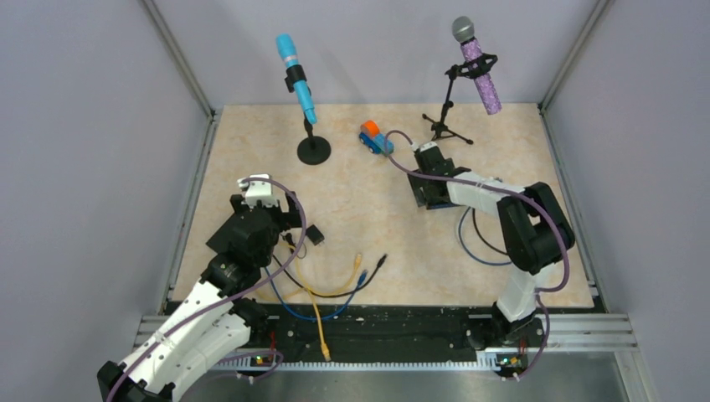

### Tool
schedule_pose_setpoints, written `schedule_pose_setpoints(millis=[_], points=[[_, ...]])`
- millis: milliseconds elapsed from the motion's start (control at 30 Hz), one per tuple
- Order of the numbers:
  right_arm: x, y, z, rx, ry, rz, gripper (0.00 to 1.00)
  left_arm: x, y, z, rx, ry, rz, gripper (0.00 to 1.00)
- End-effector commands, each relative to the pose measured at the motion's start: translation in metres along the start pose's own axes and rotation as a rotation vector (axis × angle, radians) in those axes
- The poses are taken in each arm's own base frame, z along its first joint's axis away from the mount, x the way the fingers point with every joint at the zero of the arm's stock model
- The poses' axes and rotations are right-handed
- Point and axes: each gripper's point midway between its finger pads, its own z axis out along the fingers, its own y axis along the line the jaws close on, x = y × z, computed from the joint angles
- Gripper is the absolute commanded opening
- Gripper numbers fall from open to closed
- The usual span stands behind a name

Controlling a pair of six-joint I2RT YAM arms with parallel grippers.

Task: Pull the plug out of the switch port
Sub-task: Move the switch port to the center of the board.

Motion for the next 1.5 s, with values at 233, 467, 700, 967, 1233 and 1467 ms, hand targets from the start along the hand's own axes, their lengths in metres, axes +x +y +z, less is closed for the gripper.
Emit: schedule_pose_setpoints(millis=[233, 467, 700, 967, 1233, 1467], points=[[-0.099, 0.069, -0.082, -0.347, -0.225, 0.152, 0.80, 0.006, 0.044, 0.003, -0.246, 0.012, -0.116, 0.99], [-0.108, 0.188, -0.116, -0.540, -0.237, 0.033, 0.79, 0.019, 0.099, 0.001, -0.394, 0.038, -0.381, 0.99], [-0.106, 0.273, -0.137, -0.689, -0.224, -0.093, 0.73, 0.023, 0.160, -0.015, -0.613, 0.046, -0.591, 0.99], [-0.107, 0.320, -0.137, -0.783, -0.165, -0.141, 0.73, 0.035, 0.195, -0.026, -0.815, 0.046, -0.664, 0.99], [-0.118, 0.333, -0.133, -0.806, -0.175, -0.196, 0.74, 0.074, 0.212, -0.019, -0.888, 0.131, -0.688, 0.99], [-0.121, 0.355, -0.132, -0.869, -0.125, -0.178, 0.74, 0.097, 0.221, -0.018, -0.922, 0.162, -0.687, 0.99]])
